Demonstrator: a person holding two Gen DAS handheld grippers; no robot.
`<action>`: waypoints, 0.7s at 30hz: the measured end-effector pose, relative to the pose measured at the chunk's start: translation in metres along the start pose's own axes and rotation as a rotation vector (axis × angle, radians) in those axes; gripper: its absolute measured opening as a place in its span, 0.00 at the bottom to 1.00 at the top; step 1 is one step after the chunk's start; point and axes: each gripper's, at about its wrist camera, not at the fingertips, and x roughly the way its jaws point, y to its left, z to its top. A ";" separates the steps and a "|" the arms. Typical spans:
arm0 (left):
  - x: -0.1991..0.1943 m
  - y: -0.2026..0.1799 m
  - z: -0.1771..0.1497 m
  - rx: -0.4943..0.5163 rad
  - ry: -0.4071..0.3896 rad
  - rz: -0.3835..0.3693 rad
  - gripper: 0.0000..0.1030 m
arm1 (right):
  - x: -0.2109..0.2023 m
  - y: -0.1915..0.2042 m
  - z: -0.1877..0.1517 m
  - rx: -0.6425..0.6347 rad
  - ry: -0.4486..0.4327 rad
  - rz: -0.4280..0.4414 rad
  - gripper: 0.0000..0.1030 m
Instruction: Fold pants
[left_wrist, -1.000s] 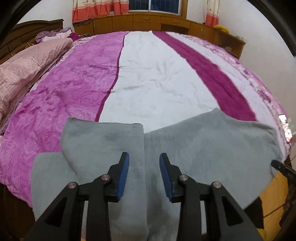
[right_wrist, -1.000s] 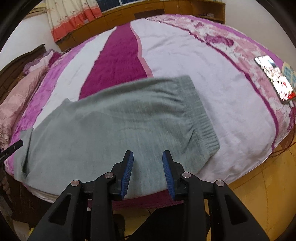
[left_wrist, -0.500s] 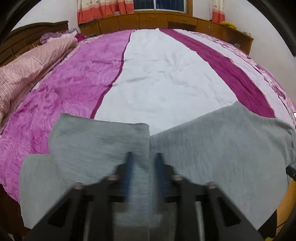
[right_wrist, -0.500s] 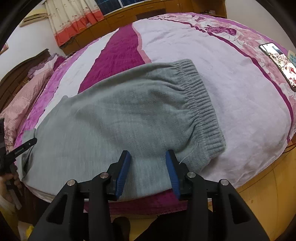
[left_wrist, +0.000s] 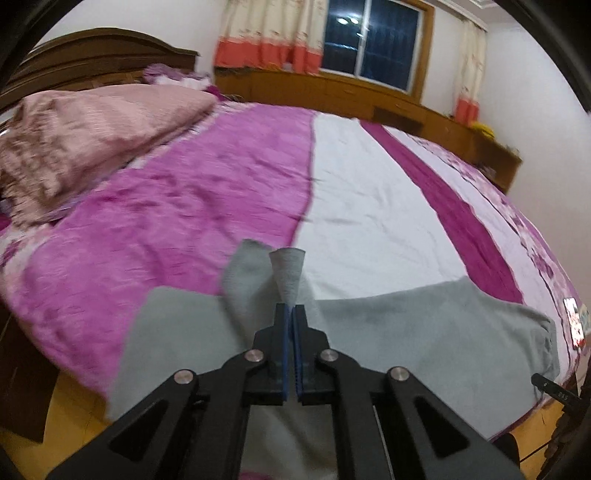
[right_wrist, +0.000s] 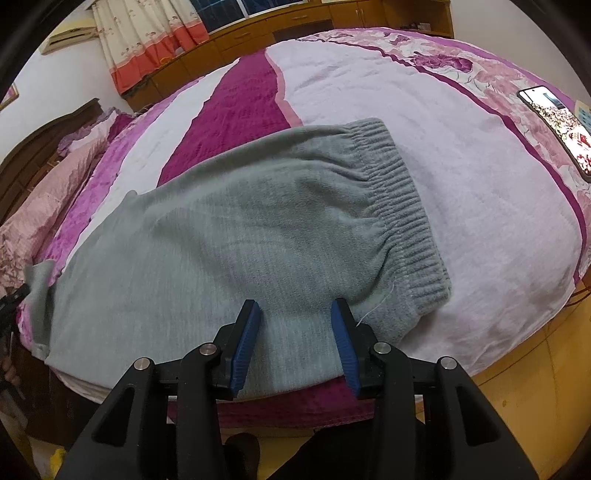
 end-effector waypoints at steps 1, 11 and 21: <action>-0.006 0.010 -0.002 -0.020 -0.010 0.009 0.02 | 0.000 0.001 0.000 -0.004 0.001 -0.002 0.33; -0.021 0.083 -0.046 -0.162 0.050 0.122 0.02 | 0.002 0.006 0.002 -0.028 0.008 -0.038 0.33; -0.011 0.091 -0.074 -0.177 0.116 0.145 0.03 | 0.002 0.010 0.002 -0.042 0.018 -0.058 0.33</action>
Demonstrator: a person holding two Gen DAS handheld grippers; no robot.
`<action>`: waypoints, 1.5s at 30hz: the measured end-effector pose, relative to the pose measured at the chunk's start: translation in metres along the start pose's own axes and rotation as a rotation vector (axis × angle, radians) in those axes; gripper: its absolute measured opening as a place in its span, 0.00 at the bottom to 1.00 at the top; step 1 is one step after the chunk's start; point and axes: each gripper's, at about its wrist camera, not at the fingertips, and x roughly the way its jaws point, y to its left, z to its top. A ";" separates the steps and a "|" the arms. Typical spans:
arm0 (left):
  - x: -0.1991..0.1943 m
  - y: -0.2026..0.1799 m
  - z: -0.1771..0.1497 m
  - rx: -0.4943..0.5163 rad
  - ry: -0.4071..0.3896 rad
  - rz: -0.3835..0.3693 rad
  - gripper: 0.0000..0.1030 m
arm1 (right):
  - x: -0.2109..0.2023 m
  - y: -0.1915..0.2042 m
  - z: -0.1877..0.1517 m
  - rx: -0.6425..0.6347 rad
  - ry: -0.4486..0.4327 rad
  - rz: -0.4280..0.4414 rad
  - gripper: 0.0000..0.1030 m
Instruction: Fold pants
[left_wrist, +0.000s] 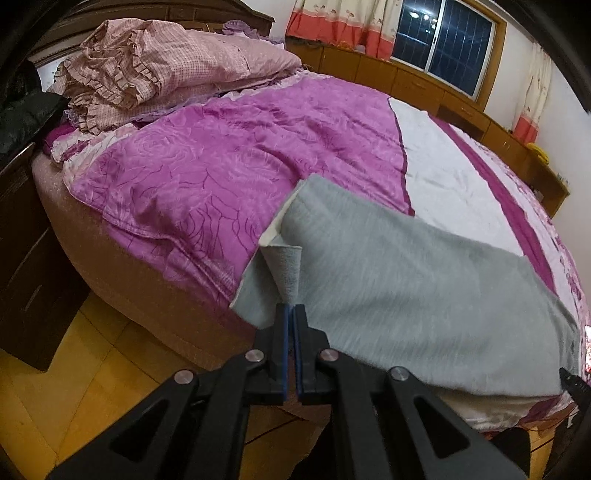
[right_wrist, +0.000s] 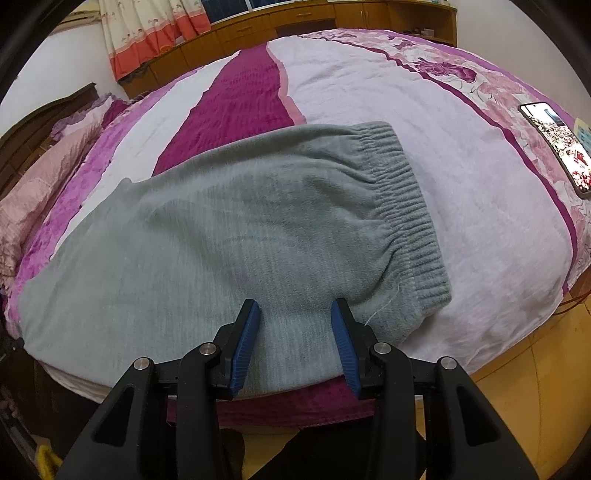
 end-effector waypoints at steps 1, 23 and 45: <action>-0.001 -0.001 -0.002 0.000 0.001 0.002 0.03 | 0.000 0.000 0.000 -0.001 0.001 -0.001 0.33; -0.022 -0.024 0.025 0.101 -0.071 -0.108 0.14 | -0.026 -0.005 0.003 0.064 -0.036 0.080 0.33; -0.001 -0.032 0.007 0.112 0.070 -0.087 0.25 | -0.046 -0.069 -0.031 0.274 -0.081 0.156 0.37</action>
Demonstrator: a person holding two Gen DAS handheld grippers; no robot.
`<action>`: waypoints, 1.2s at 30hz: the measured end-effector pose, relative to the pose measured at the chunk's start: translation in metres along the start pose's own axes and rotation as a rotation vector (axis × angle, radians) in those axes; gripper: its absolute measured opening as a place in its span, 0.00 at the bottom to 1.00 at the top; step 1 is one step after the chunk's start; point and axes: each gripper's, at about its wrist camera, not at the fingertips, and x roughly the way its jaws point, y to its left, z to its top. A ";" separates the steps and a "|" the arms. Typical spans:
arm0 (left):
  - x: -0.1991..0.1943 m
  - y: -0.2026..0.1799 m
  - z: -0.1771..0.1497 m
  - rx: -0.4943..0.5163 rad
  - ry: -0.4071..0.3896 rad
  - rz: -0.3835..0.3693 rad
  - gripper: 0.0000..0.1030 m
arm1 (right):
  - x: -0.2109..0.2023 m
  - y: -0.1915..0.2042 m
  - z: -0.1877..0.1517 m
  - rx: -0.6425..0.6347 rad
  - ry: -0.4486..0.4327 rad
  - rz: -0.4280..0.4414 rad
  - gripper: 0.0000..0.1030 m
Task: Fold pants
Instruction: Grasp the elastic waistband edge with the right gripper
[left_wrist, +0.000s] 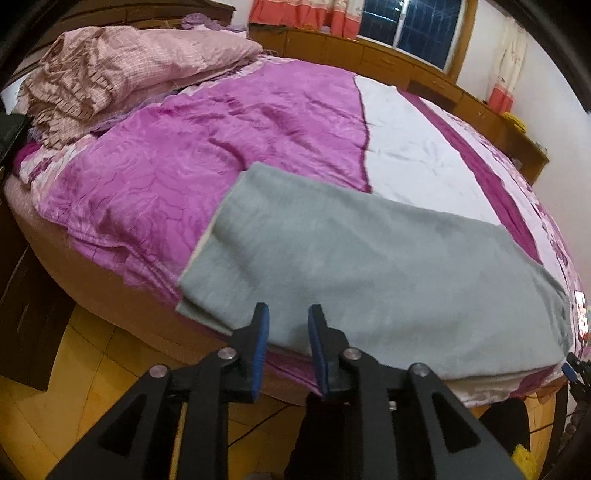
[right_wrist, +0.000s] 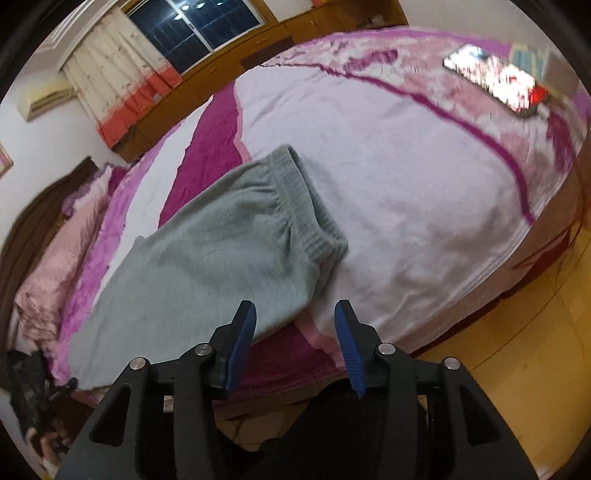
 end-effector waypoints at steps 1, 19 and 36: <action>0.000 -0.005 0.000 0.011 0.005 -0.002 0.26 | 0.002 -0.003 0.000 0.018 0.008 0.012 0.37; 0.017 -0.025 -0.008 0.059 0.061 0.036 0.33 | 0.021 0.025 0.020 -0.006 -0.119 0.056 0.37; 0.023 -0.013 -0.009 0.004 0.086 0.048 0.59 | 0.051 0.018 0.014 -0.040 -0.066 0.026 0.56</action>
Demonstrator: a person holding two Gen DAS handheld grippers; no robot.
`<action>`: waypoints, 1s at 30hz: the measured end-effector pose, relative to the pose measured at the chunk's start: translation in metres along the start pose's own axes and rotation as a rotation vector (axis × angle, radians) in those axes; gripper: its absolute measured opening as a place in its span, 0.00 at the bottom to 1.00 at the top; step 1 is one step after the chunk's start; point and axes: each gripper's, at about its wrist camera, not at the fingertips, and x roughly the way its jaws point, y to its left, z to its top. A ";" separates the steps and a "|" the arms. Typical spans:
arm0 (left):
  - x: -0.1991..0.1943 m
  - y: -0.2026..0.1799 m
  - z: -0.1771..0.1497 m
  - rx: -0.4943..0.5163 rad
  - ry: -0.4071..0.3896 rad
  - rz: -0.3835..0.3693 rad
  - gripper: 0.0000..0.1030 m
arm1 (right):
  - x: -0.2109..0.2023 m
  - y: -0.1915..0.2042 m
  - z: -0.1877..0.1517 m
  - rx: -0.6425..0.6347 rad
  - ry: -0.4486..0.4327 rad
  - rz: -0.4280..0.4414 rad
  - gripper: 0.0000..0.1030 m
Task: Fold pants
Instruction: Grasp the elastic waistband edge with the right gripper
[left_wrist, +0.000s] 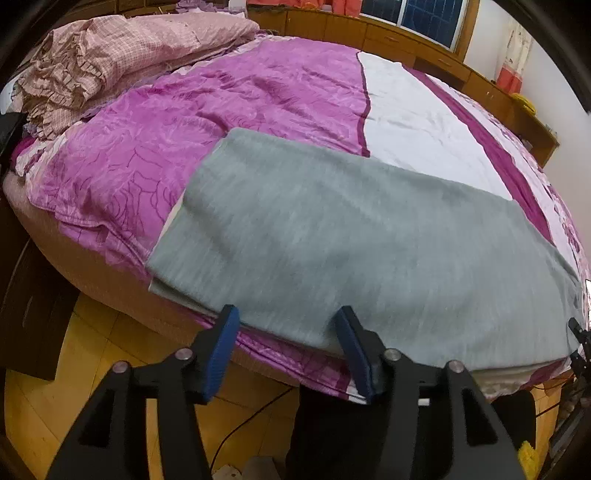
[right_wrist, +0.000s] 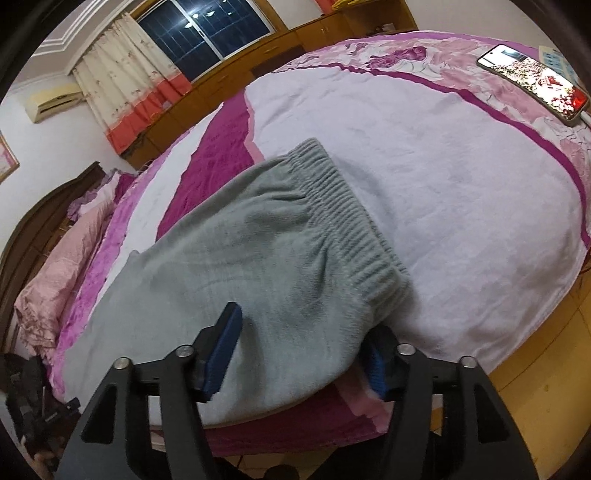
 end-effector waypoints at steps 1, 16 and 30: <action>0.000 0.000 0.000 0.001 0.002 0.002 0.61 | 0.000 0.000 0.000 0.001 0.000 0.004 0.57; -0.009 -0.001 -0.002 0.046 0.015 0.028 0.65 | 0.001 -0.011 0.006 0.076 0.039 0.077 0.59; -0.020 0.001 0.000 0.052 -0.001 0.032 0.65 | 0.004 -0.004 0.009 0.082 0.047 0.034 0.59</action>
